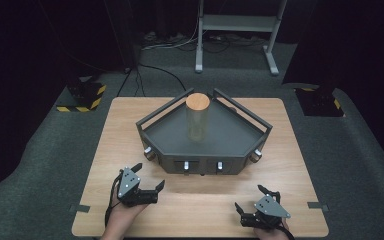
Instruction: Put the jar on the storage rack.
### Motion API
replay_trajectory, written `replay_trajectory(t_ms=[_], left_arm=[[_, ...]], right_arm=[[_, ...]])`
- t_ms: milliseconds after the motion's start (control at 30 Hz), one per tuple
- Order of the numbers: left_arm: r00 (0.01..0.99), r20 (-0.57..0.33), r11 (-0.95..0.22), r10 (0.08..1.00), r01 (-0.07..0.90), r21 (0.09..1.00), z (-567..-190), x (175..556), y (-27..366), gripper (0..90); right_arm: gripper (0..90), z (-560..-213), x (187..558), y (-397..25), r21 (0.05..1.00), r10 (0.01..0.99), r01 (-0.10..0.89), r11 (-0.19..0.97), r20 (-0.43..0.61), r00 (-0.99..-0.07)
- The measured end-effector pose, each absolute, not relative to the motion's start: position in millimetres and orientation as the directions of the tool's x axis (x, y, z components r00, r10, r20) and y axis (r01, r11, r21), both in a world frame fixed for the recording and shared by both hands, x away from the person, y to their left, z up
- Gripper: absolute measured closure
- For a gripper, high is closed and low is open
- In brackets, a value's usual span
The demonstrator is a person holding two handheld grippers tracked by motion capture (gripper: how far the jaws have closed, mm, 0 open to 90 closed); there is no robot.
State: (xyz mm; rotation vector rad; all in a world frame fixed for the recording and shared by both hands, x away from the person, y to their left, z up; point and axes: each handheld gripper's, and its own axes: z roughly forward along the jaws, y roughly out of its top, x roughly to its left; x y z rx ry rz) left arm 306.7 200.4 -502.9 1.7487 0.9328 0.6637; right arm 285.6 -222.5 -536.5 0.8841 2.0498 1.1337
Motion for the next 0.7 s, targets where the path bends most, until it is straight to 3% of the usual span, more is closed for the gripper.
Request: replay_trajectory(t_ms=[233,467,700], left_arm=[[0.562,-0.002,-0.219,0.827,0.325,0.920,-520.1,299.7,202.1,1.2],[0.562,0.042,-0.290,0.826,0.360,0.887,-538.0,292.8,203.0,1.1],[0.570,0.107,-0.348,0.815,0.333,0.877,-538.2,289.7,198.0,1.1]], right_arm=[[0.8,-536.6,285.5,-222.4,0.879,0.792,0.251,0.406,-0.201,-0.577],[0.8,-536.6,285.4,-222.3,0.878,0.791,0.250,0.407,-0.203,-0.577],[0.8,-536.7,285.3,-221.8,0.877,0.790,0.248,0.412,-0.209,-0.576]])
